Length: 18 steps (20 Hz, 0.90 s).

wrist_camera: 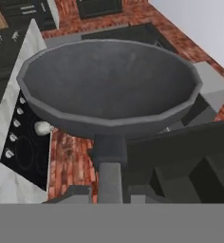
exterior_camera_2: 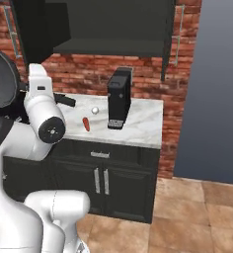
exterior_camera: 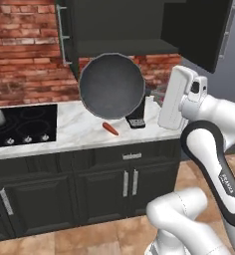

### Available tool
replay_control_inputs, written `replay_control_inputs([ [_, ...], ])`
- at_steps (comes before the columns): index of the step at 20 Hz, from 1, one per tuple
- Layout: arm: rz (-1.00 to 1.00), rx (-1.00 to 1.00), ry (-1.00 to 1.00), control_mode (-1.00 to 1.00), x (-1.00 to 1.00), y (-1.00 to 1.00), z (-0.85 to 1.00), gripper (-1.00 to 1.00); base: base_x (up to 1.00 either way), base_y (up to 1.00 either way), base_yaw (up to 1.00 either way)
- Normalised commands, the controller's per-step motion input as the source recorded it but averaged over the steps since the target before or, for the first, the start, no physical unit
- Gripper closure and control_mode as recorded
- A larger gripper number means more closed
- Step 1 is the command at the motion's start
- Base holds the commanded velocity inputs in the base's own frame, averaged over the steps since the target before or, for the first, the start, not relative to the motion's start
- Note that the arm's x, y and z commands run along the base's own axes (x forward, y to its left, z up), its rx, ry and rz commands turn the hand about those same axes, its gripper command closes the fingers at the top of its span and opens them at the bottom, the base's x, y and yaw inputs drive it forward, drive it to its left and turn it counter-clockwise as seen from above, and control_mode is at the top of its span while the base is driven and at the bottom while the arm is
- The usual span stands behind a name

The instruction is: Pick the pan from the cabinet and place it on the stove. Then turn on the stove burner for the pan.

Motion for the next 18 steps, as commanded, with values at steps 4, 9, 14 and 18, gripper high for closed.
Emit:
replay_control_inputs([
  [4,0.00,0.00,0.00,1.00,0.00,0.00,0.00,1.00,-0.25,0.98,0.01],
  [9,0.00,0.00,0.00,1.00,0.00,0.00,0.00,1.00,-0.12,0.97,0.01],
  [14,0.00,0.00,0.00,1.00,0.00,0.00,0.00,1.00,0.08,0.96,0.00],
  [18,0.00,0.00,0.00,1.00,0.00,0.00,0.00,1.00,0.43,0.83,0.00],
])
